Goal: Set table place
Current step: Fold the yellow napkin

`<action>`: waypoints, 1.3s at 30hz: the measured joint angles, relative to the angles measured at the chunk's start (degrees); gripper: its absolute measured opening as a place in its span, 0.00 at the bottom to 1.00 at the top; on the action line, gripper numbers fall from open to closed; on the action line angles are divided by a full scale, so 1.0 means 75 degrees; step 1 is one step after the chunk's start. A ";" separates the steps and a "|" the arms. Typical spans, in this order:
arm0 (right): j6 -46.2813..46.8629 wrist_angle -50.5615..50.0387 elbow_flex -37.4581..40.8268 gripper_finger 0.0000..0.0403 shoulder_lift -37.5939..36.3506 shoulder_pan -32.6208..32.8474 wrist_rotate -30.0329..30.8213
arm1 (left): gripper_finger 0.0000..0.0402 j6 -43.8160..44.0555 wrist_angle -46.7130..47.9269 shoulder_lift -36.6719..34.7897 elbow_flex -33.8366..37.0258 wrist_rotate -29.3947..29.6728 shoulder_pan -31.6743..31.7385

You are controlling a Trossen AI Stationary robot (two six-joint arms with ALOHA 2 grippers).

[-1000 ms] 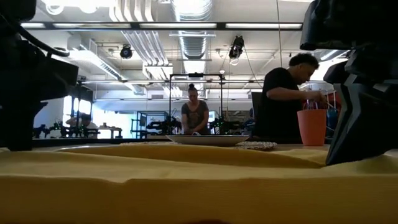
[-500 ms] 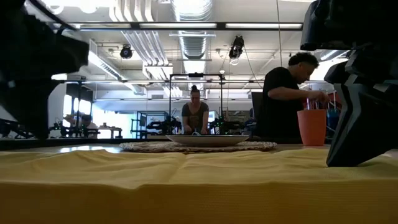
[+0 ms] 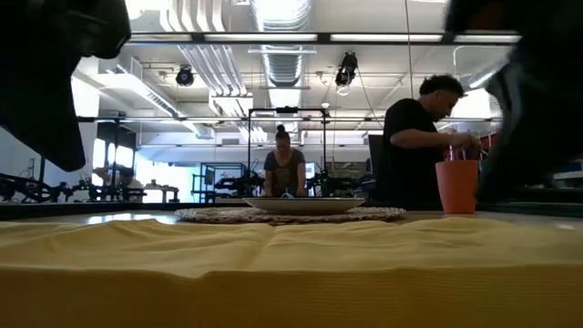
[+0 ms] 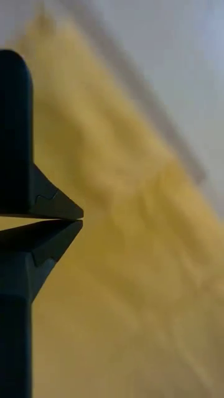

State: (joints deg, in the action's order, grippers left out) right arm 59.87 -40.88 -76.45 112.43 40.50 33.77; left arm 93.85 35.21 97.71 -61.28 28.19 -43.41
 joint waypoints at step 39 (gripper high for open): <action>-0.4782 0.0823 -0.1882 0.00 0.0759 -0.1176 -0.1651 | 0.00 -0.0243 0.2719 0.0421 0.0174 -0.0028 0.0941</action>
State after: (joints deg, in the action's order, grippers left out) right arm 24.01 -34.71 -90.57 118.12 31.68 21.39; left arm 92.03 55.60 100.86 -59.97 27.97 -36.35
